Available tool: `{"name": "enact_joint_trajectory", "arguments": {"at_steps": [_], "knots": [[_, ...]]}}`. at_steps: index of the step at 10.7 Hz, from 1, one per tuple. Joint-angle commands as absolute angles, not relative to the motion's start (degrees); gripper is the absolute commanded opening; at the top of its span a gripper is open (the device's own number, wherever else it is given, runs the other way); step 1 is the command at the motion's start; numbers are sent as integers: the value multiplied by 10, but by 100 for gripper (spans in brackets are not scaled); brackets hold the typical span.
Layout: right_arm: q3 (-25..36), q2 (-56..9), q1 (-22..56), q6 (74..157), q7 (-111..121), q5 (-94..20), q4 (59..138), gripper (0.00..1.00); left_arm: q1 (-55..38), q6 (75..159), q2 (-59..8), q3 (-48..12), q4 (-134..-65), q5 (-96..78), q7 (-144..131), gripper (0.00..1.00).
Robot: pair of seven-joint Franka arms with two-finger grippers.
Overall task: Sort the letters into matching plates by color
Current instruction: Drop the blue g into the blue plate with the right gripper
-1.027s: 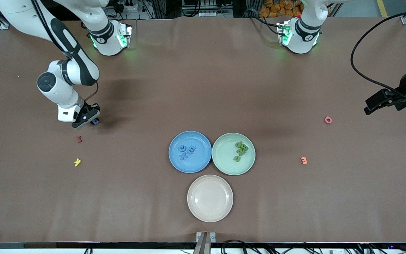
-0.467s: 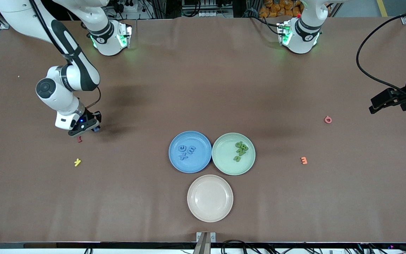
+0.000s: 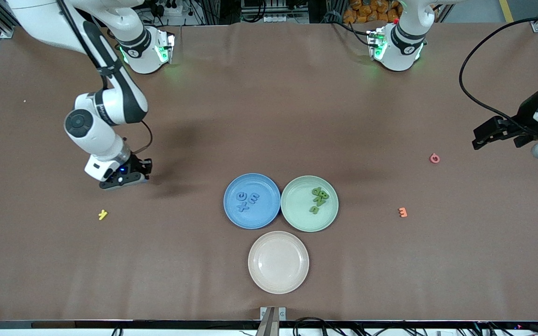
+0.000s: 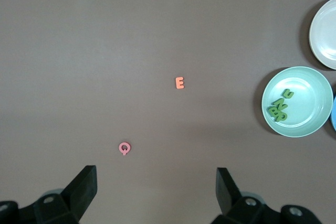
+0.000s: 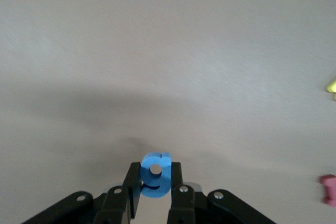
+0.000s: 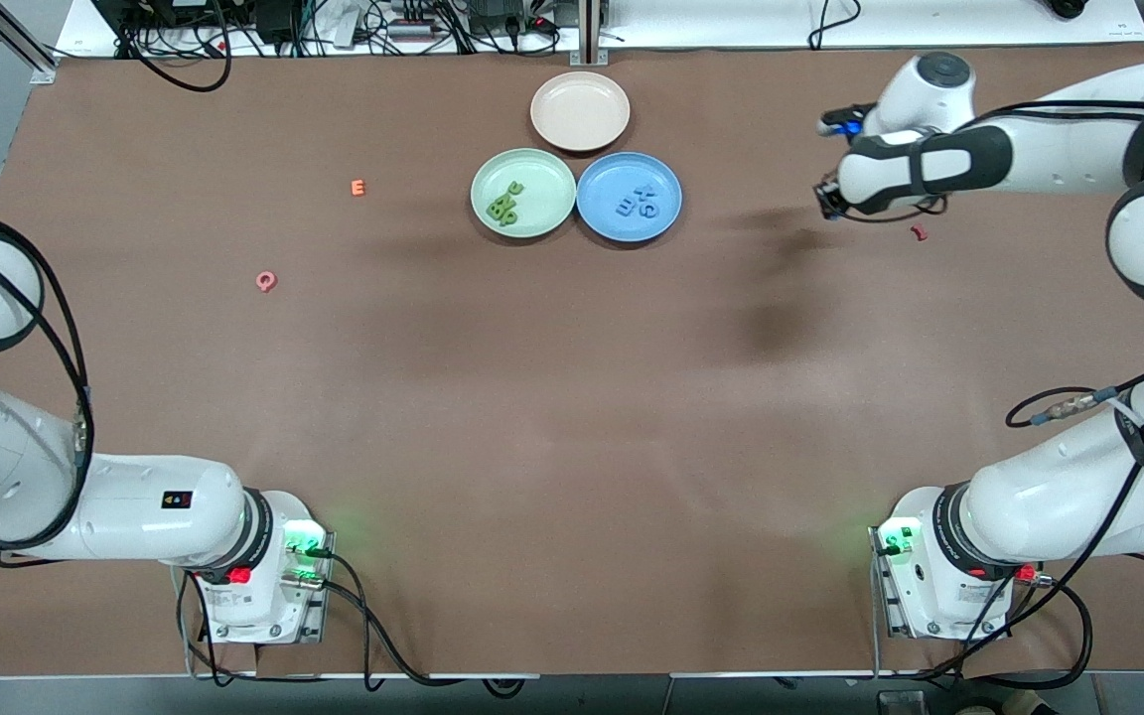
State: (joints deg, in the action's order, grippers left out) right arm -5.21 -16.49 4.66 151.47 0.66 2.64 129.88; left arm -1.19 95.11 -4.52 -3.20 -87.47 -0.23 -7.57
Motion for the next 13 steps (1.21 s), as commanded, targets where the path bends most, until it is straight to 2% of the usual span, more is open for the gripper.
{"name": "enact_joint_trajectory", "arguments": {"at_steps": [1, 7, 12, 13], "knots": [[-57, -220, 121, 1500, -170, 17, 1206, 18, -11, 939, -40, -53, -873, -7, -89, 100], [-69, -340, 235, 1501, -418, 15, 1029, 18, -6, 940, -34, -57, -873, -3, -95, 100], [-69, -408, 280, 1503, -575, 21, 926, 19, -5, 940, -34, -57, -878, -7, -96, 100], [-69, -409, 281, 1503, -602, 20, 922, 22, -5, 940, -34, -57, -878, -7, -96, 100]]}}
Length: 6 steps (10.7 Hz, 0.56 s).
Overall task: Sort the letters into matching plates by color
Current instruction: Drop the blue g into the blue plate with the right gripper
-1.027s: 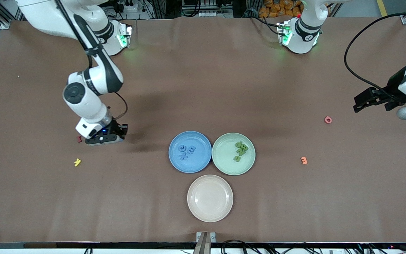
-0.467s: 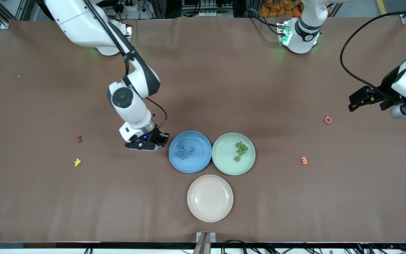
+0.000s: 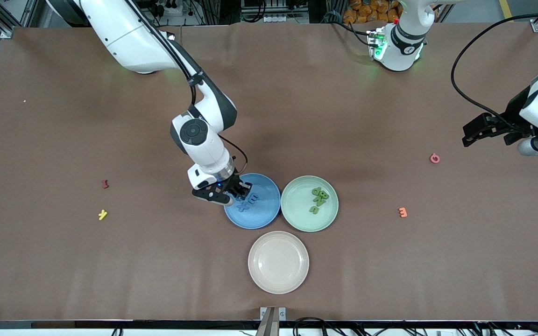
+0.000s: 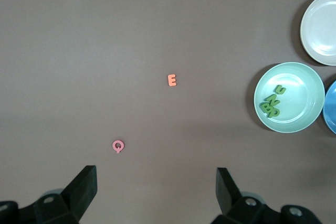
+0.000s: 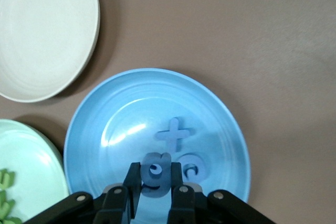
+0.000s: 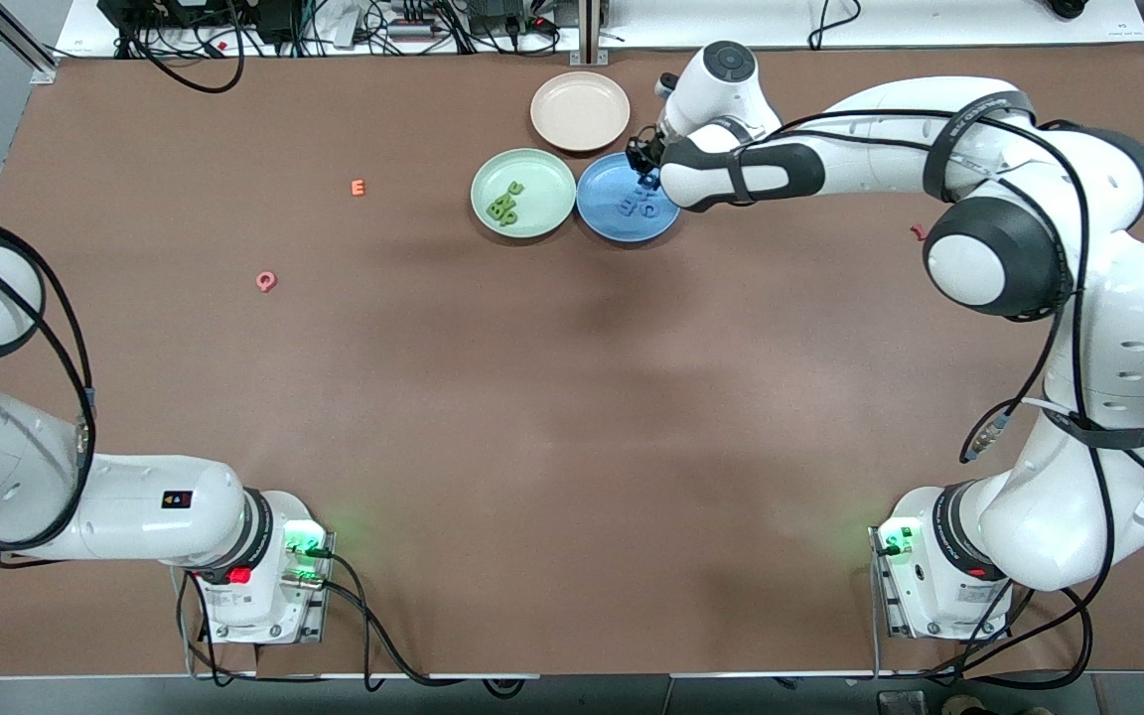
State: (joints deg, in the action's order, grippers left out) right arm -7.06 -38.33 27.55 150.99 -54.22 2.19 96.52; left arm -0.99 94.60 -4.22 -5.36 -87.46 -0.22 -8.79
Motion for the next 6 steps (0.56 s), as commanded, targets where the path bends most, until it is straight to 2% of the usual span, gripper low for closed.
{"name": "enact_joint_trajectory", "arguments": {"at_steps": [1, 2, 6], "knots": [[-69, -409, 281, 1503, -610, 21, 923, 34, -4, 941, -35, -57, -879, -8, -96, 100], [-68, -408, 278, 1503, -600, 23, 923, 99, -4, 941, -34, -57, -878, -8, -96, 100], [-62, -400, 265, 1473, -521, 27, 928, 100, -4, 944, -37, -55, -879, -10, -96, 100]]}}
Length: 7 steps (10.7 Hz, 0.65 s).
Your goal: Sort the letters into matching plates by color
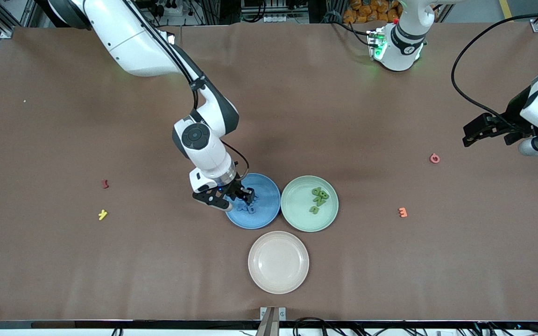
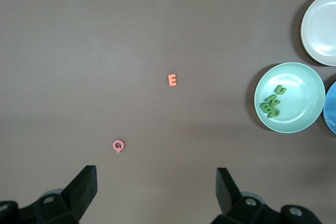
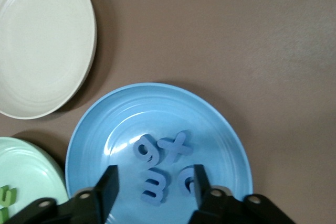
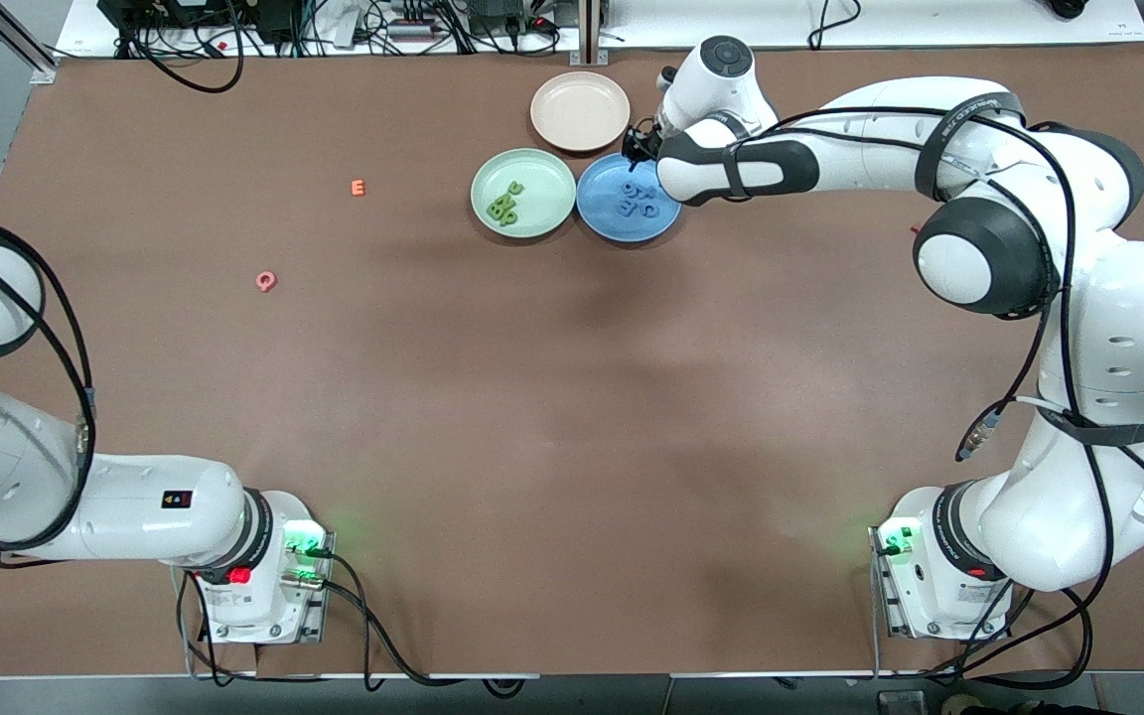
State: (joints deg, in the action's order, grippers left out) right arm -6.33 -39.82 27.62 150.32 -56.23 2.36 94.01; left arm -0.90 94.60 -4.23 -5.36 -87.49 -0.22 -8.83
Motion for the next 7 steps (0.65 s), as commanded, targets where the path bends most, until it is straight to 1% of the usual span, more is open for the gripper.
{"name": "enact_joint_trajectory", "arguments": {"at_steps": [1, 3, 4, 6, 7], "knots": [[-44, -396, 258, 1446, -458, 26, 930, 100, -4, 943, -36, -57, -879, -10, -96, 100], [-27, -376, 224, 1378, -335, 26, 930, 100, -4, 943, -36, -57, -879, -10, -96, 100], [-18, -365, 204, 1358, -286, 26, 935, 100, -4, 943, -35, -55, -878, -7, -95, 100], [-9, -341, 158, 1346, -204, 27, 954, 100, -4, 943, -33, -55, -878, -3, -94, 100], [6, -337, 141, 1346, -180, 34, 962, 100, -4, 943, -30, -55, -877, -2, -95, 100]]}}
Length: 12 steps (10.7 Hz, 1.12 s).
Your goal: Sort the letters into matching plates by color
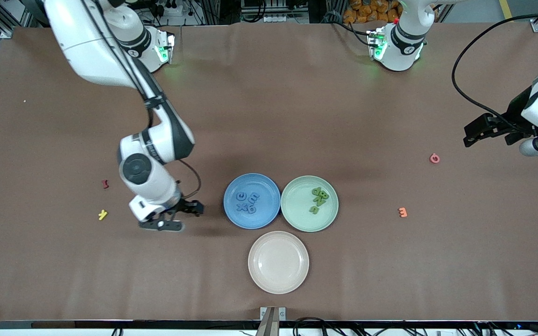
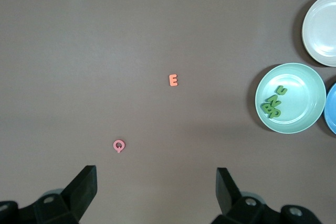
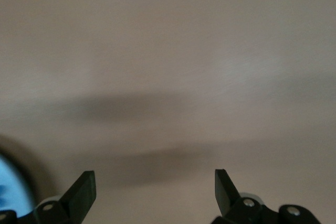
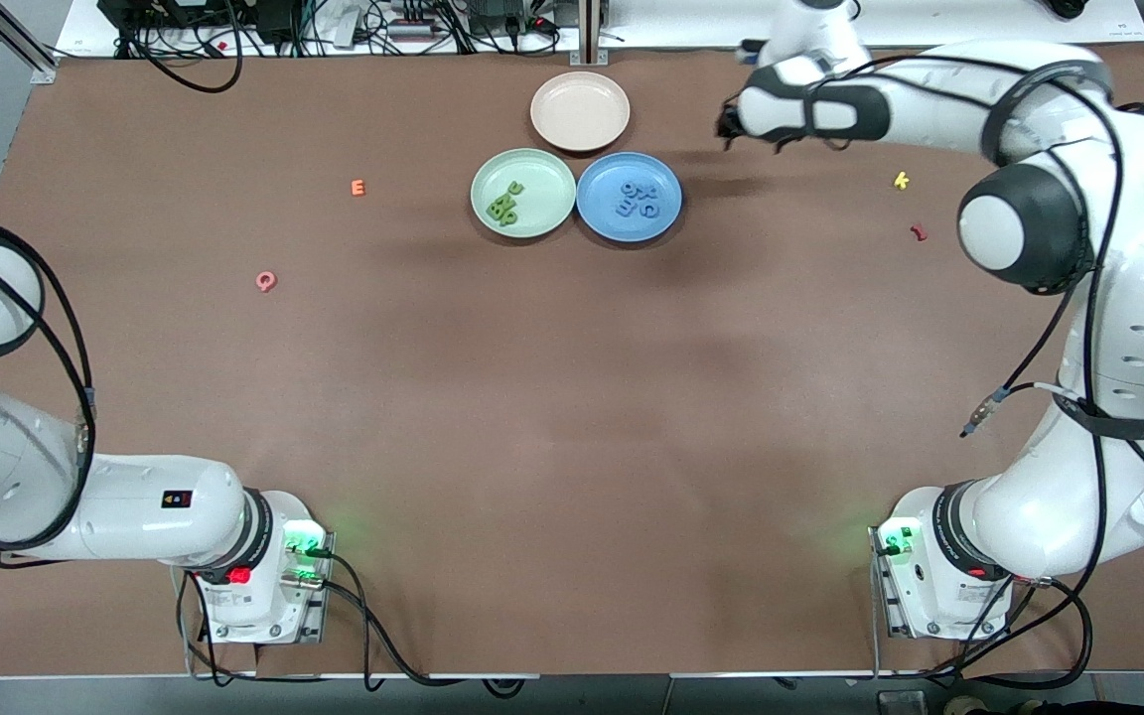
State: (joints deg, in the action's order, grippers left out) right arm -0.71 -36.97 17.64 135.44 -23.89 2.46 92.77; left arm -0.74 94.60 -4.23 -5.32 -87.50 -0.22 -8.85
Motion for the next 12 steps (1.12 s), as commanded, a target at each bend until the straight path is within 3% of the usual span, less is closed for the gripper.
{"name": "enact_joint_trajectory", "arguments": {"at_steps": [1, 5, 8, 12], "knots": [[31, -335, 131, 1345, -142, 48, 963, 100, -4, 944, -19, -57, -879, -2, -96, 100], [67, -285, 40, 1332, 9, 48, 969, 100, -9, 947, 14, -58, -903, -2, -98, 100], [68, -211, -9, 1232, 68, 46, 967, 100, -8, 951, 25, -69, -913, -2, -123, 100], [67, -108, -12, 1071, 61, 39, 948, 100, -7, 957, 23, -75, -912, 17, -123, 100]]}}
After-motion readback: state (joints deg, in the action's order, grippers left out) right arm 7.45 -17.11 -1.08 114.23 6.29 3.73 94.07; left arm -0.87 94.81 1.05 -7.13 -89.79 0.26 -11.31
